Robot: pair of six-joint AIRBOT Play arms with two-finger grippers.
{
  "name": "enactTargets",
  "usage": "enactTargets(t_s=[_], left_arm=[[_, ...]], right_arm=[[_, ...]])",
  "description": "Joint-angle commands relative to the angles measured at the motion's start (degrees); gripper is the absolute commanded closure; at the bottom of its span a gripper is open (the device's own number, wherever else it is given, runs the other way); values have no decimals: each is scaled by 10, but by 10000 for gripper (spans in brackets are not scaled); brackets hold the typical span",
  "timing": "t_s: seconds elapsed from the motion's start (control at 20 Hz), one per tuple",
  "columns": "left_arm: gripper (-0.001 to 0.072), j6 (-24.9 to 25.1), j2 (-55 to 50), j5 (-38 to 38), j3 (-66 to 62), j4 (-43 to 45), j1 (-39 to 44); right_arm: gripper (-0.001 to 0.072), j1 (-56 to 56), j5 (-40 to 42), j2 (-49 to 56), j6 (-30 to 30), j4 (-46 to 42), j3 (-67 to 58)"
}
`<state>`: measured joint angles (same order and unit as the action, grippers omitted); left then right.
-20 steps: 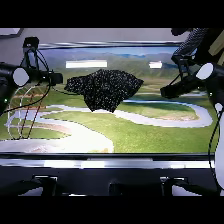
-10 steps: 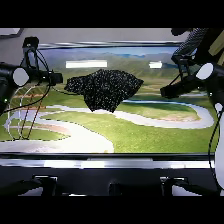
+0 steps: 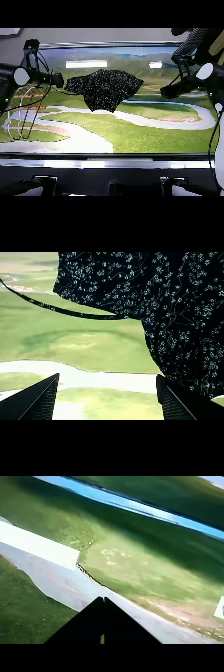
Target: Fold the clothes and pants, and hang the long-sleeved shirts on hangers.
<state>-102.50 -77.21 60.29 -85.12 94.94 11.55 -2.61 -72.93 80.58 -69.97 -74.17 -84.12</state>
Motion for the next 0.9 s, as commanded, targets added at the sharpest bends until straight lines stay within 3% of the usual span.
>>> enactTargets(t_s=[0.0, 0.1, 0.25, 0.4, 0.7, 0.85], left_arm=[[-13, -4, -21, 0, 28, -78, -38], [-13, 26, -51, -49, 70, -214, -84], [-13, 174, -128, -108, 90, -467, -122], [-13, 277, -210, -119, 90, -629, -114], [-13, 280, -290, -119, 90, -678, -73], [-10, 280, -298, -129, 90, -678, -56]], right_arm=[[673, 1, 0, 0, -1, 0, 0], [673, 1, 0, 0, -1, 0, 0], [673, 1, 0, 0, -1, 1, 0], [673, 1, 0, 0, -1, 1, 0], [673, 1, 0, 0, -13, 3, 0], [671, 1, 0, 1, -93, 24, 0]])
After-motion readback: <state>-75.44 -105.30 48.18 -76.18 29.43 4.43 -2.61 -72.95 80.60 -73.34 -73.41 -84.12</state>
